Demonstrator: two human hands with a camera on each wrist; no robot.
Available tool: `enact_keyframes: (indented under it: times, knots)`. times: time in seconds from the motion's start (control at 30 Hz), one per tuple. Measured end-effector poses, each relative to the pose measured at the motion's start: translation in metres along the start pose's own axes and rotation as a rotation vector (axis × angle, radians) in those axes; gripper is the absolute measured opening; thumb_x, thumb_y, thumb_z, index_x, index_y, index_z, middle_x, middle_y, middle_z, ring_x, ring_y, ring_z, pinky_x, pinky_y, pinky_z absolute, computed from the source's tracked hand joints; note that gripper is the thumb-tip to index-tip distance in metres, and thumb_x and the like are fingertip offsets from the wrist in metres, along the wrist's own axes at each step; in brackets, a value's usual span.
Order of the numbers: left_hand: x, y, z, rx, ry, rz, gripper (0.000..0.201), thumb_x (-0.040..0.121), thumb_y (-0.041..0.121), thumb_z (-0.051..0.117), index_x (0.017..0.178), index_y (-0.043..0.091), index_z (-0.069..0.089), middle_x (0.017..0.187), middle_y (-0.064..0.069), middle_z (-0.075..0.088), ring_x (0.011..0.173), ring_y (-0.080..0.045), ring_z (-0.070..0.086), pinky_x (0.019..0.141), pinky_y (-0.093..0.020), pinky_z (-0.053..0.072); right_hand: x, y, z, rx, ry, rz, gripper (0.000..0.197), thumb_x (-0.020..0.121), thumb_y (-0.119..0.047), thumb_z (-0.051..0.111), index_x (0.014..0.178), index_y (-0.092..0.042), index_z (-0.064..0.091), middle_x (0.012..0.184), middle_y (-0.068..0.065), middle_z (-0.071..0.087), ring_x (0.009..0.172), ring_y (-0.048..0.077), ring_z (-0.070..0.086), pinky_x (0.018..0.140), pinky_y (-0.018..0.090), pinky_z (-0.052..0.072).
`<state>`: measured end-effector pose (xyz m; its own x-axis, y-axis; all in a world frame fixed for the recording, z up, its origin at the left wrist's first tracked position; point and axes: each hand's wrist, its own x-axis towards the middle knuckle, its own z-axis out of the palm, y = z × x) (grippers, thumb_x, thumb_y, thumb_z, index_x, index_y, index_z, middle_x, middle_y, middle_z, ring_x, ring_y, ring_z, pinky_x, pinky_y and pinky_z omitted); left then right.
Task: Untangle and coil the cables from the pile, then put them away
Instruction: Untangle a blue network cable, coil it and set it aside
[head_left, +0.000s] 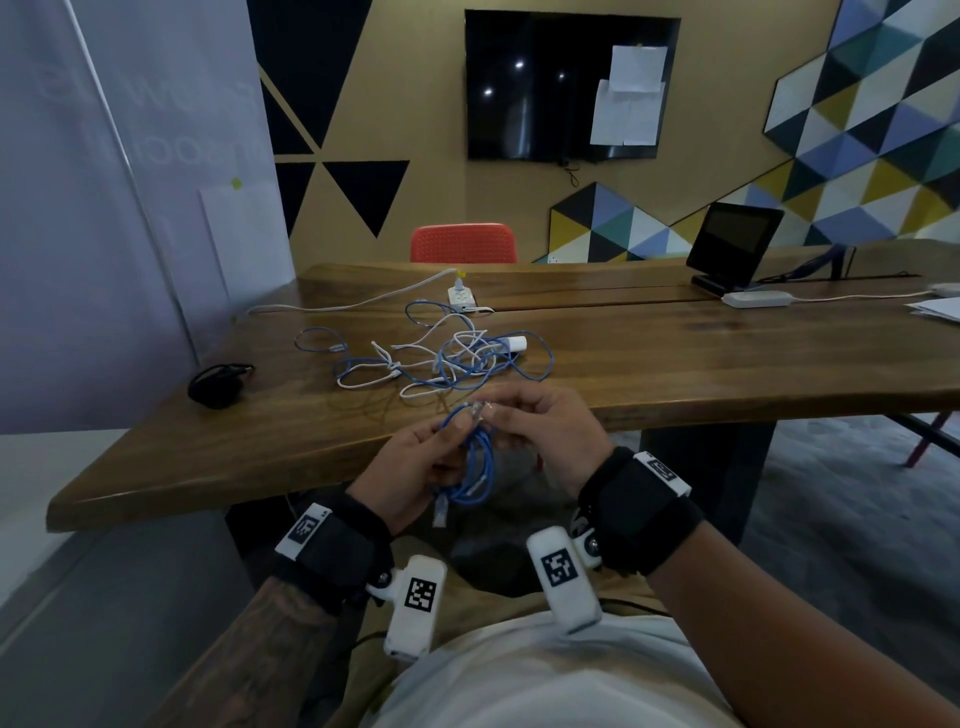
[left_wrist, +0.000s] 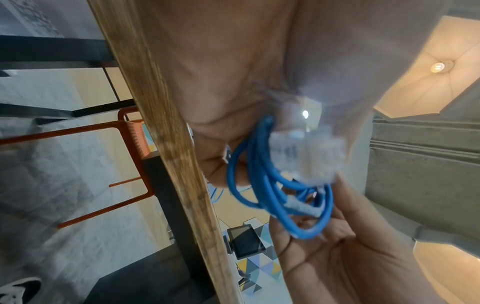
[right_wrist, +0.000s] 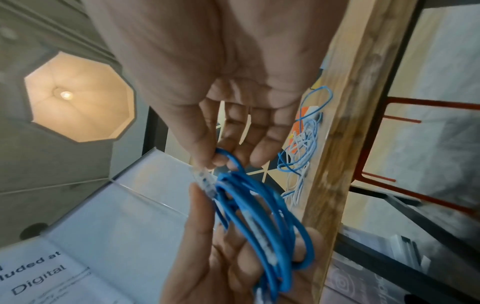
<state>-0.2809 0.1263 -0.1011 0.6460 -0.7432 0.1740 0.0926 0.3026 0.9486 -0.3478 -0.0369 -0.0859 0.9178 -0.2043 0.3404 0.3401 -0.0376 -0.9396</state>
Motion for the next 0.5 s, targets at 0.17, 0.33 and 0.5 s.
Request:
enact_keyframes:
  times: [0.17, 0.33, 0.5]
  knots:
    - [0.000, -0.001, -0.006, 0.033, -0.031, -0.060, 0.031, 0.098, 0.025, 0.050, 0.110, -0.003, 0.057, 0.060, 0.003, 0.037, 0.049, -0.005, 0.031, 0.045, -0.015, 0.029, 0.000, 0.004, -0.002, 0.016, -0.035, 0.035, 0.021, 0.093, -0.001, 0.063, 0.098, -0.017, 0.077, 0.089, 0.000, 0.074, 0.079, 0.008, 0.065, 0.062, 0.020, 0.050]
    - [-0.001, 0.005, -0.014, 0.052, -0.059, -0.177, 0.029, 0.090, 0.026, 0.058, 0.105, 0.002, 0.061, 0.056, 0.006, 0.033, 0.046, -0.002, 0.028, 0.040, -0.012, 0.025, -0.003, 0.007, 0.003, 0.088, -0.066, 0.165, 0.036, 0.096, -0.001, 0.057, 0.080, -0.027, 0.078, 0.089, -0.005, 0.073, 0.074, 0.006, 0.062, 0.055, 0.020, 0.041]
    - [0.000, 0.000, -0.012, 0.059, -0.015, -0.145, 0.026, 0.087, 0.025, 0.062, 0.101, 0.003, 0.061, 0.058, 0.005, 0.036, 0.047, -0.003, 0.030, 0.041, -0.014, 0.025, 0.000, 0.010, 0.004, -0.128, -0.075, 0.068, 0.013, 0.090, -0.012, 0.070, 0.091, -0.026, 0.071, 0.083, -0.004, 0.064, 0.074, 0.010, 0.058, 0.057, 0.021, 0.045]
